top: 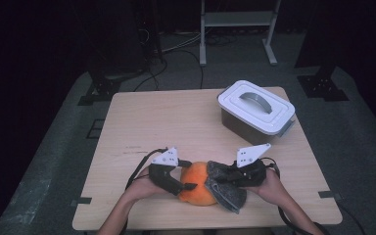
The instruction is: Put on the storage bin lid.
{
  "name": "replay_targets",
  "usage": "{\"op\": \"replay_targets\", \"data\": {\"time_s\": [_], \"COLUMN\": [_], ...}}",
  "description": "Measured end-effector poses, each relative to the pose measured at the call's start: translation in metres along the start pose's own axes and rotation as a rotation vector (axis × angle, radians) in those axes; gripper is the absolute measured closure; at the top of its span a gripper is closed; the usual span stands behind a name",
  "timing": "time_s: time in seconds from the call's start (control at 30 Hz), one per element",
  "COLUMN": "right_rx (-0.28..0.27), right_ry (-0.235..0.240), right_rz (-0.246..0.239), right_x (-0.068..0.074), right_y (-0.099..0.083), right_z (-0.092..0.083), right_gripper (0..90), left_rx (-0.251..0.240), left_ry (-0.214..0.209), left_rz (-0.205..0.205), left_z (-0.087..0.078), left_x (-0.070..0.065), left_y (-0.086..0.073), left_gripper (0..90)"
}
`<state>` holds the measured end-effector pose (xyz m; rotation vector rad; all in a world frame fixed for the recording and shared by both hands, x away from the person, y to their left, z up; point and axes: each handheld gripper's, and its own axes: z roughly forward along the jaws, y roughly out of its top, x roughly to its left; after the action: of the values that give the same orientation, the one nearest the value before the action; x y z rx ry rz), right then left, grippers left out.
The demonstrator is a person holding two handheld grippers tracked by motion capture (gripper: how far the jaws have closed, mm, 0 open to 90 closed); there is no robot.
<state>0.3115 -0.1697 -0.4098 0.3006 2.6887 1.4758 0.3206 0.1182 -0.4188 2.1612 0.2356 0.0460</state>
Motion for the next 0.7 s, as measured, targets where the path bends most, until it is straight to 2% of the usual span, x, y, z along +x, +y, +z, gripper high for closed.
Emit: {"op": "replay_targets", "data": {"time_s": [0.13, 0.33, 0.47, 0.53, 0.6, 0.7], "right_rx": [-0.008, -0.005, 0.002, 0.006, 0.007, 0.007], "right_ry": [0.005, 0.002, -0.003, -0.007, -0.01, -0.006], "right_rz": [-0.004, 0.042, 0.061, 0.057, 0.05, 0.038], "right_x": [0.0, -0.002, -0.002, -0.001, -0.001, -0.001], "right_y": [0.0, -0.015, -0.023, -0.022, -0.019, -0.015], "right_z": [0.002, -0.003, -0.006, -0.005, -0.005, -0.003], "right_gripper": [73.6, 73.5, 73.3, 73.2, 73.2, 73.1], "left_rx": [0.023, 0.045, 0.029, 0.005, -0.037, -0.014], "left_ry": [-0.008, -0.023, -0.028, -0.006, -0.008, -0.007], "left_rz": [-0.002, -0.011, -0.017, -0.022, -0.025, -0.011], "left_z": [-0.001, -0.004, -0.007, -0.008, -0.007, -0.003], "left_x": [0.002, 0.006, 0.007, 0.007, 0.006, 0.005], "left_y": [-0.007, -0.016, -0.013, -0.009, -0.006, -0.006], "left_gripper": [27.4, 28.5, 26.6, 23.3, 22.5, 22.8]}}
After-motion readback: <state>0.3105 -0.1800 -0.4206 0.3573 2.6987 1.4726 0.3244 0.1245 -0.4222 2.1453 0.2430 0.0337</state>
